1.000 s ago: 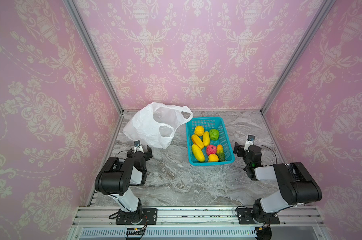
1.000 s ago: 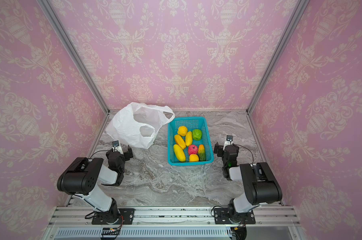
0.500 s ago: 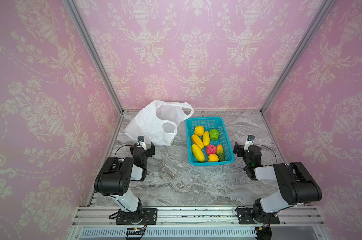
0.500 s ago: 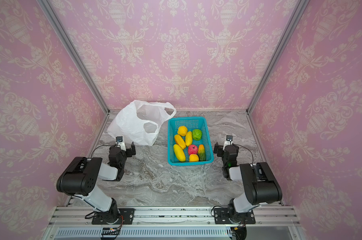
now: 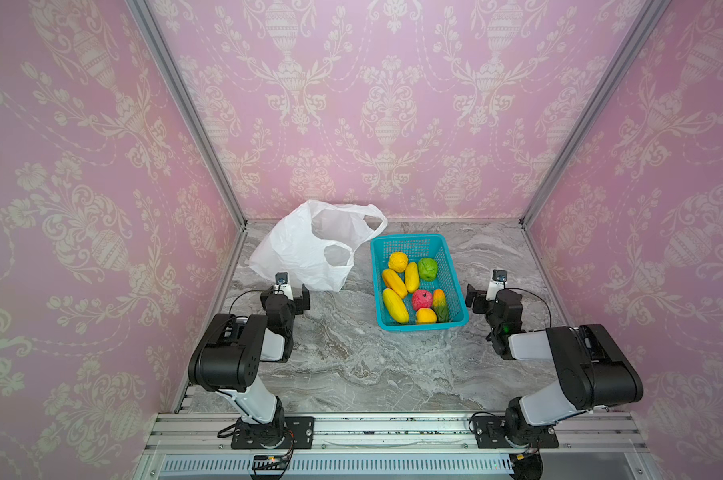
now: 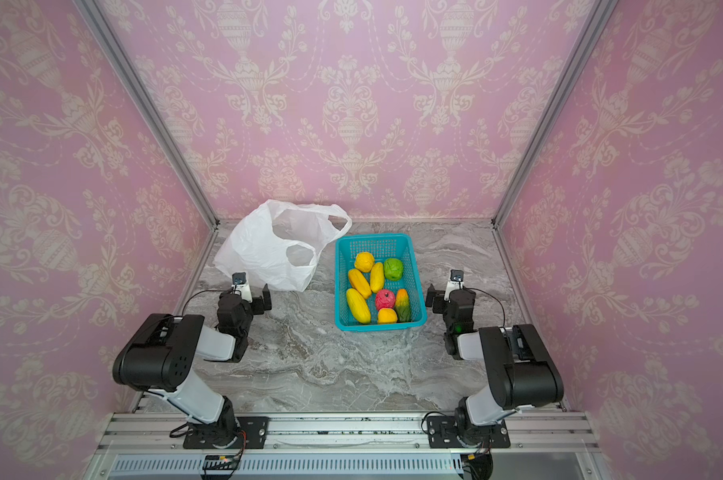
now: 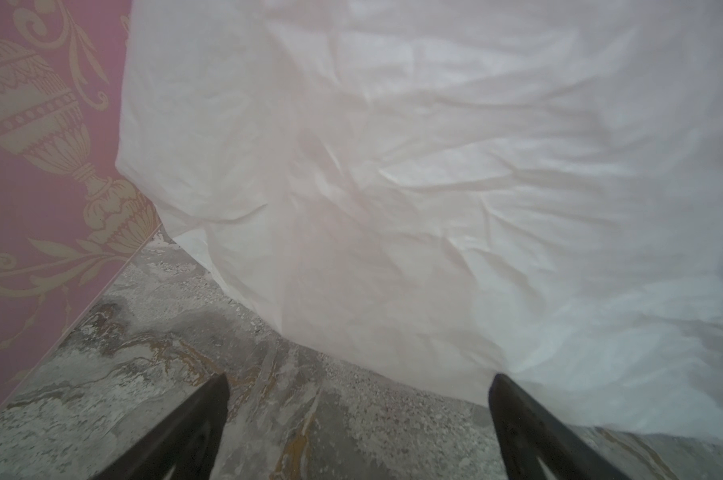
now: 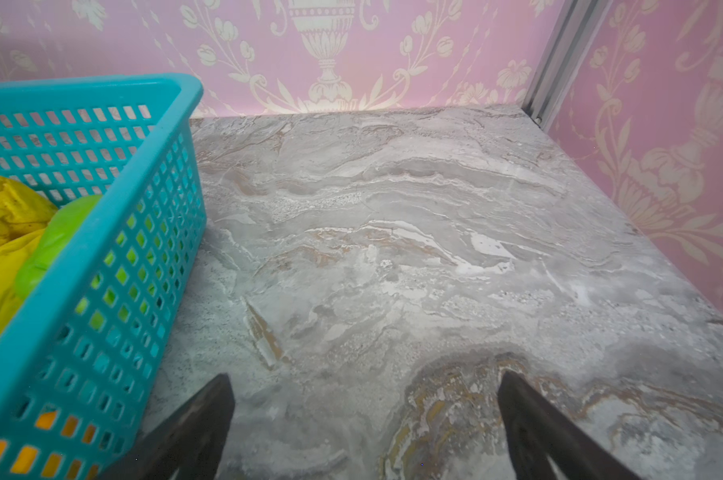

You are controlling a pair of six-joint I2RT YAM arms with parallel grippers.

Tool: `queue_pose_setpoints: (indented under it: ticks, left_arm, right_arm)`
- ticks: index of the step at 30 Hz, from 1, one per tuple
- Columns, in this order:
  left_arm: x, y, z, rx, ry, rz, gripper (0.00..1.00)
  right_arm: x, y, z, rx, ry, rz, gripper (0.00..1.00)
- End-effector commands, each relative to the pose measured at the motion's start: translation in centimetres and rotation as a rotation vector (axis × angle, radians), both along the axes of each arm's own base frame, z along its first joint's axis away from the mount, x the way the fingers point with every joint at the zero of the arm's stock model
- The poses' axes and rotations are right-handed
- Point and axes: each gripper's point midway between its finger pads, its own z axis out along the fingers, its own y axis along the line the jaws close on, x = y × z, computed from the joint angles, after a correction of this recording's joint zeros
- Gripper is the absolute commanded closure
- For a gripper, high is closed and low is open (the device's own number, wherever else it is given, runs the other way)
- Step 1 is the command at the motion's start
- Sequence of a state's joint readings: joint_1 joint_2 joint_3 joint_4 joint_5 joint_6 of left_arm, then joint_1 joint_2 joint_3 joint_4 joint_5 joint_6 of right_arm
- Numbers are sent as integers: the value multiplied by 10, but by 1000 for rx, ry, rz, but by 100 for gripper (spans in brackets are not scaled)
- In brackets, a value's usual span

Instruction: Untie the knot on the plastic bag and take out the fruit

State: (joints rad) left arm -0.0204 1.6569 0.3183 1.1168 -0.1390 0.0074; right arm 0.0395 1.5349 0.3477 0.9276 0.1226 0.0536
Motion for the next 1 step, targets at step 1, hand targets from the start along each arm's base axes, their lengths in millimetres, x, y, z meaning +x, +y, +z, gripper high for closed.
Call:
queue_pose_setpoints:
  ticks: [1]
  left_arm:
    - [-1,1,1,13,7,-9,1]
  right_arm:
    - [5,12,5,-7,-8,76,0]
